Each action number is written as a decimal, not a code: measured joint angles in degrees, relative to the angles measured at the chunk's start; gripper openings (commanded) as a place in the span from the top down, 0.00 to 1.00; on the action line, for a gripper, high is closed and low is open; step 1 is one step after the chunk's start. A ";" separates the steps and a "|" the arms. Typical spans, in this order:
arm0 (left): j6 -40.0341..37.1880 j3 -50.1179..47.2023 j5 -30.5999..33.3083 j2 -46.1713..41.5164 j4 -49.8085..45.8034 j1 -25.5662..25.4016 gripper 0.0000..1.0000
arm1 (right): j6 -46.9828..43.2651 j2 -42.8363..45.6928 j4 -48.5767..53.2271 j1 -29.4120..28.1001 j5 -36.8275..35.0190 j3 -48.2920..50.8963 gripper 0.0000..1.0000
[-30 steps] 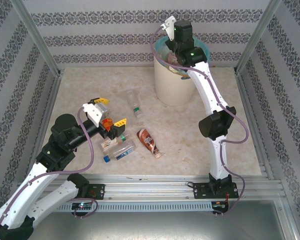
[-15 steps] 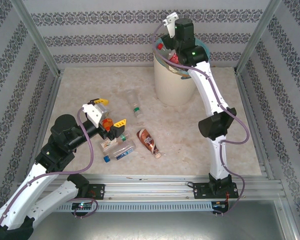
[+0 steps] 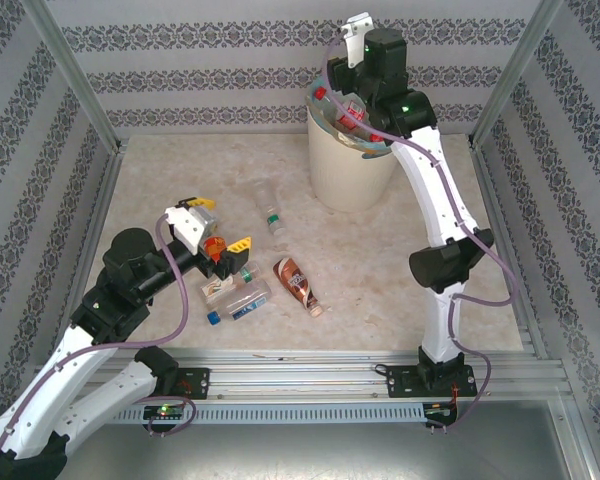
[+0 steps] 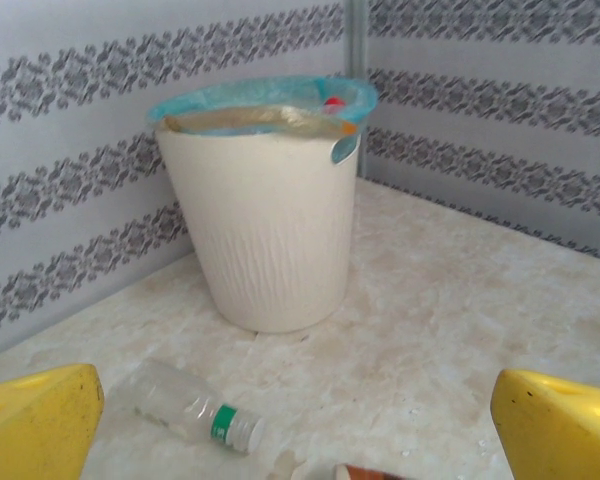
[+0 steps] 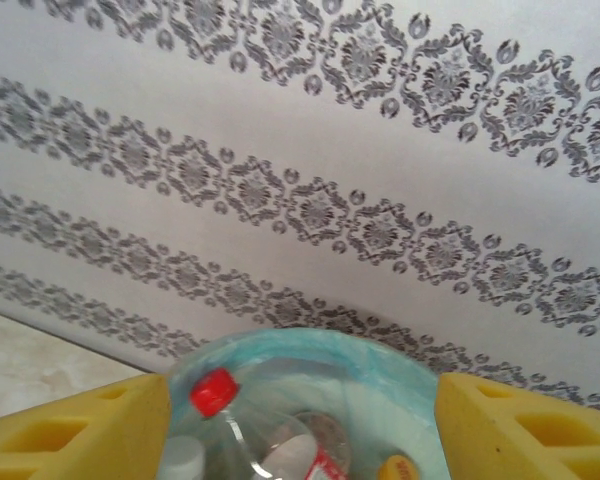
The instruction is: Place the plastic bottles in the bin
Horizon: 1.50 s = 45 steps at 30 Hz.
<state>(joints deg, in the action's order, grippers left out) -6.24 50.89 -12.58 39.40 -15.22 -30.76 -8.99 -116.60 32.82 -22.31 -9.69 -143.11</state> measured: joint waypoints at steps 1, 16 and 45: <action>0.33 0.83 1.40 0.98 -1.14 0.00 0.00 | 0.48 1.05 0.04 -0.52 0.26 0.98 0.31; 11.87 11.17 17.53 23.43 -16.48 0.09 0.01 | 4.07 26.53 -7.89 -14.84 1.42 34.21 0.32; 28.17 37.03 11.74 74.18 -14.12 5.77 0.04 | 18.69 61.81 -16.09 -16.59 -8.57 75.28 0.34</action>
<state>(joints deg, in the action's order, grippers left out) 21.93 87.92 -0.84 113.58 -29.34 -24.99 9.69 -54.78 16.73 -38.89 -18.26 -67.83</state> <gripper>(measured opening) 0.962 0.650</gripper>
